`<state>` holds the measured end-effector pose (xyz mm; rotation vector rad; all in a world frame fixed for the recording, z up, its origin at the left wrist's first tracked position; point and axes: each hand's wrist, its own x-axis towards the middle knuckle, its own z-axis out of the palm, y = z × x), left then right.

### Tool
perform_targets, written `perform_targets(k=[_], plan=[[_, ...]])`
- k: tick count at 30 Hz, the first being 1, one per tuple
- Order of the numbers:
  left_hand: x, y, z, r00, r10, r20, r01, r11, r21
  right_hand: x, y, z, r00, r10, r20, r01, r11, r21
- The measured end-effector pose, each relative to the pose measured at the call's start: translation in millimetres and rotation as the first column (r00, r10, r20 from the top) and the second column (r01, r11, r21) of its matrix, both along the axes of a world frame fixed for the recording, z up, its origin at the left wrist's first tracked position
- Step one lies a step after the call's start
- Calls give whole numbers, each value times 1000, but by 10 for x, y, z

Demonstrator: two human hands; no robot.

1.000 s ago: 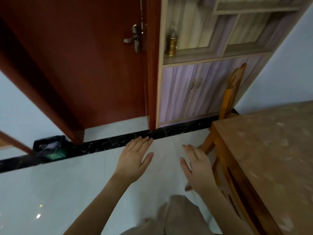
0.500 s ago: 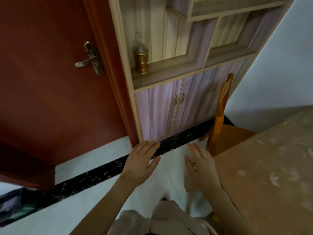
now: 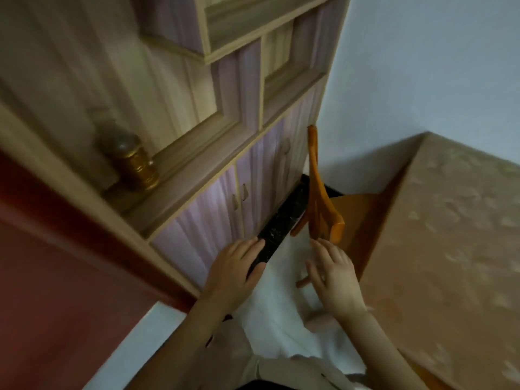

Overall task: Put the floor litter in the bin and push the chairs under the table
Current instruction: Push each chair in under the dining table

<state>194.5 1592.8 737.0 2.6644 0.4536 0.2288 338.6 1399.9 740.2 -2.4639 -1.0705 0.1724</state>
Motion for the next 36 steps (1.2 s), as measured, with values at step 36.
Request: perform_targets(k=[36], plan=[[3303,1328,-545,798,-603,19,602,798,39,1655,872,-663,831,-370,-416,466,871,156]])
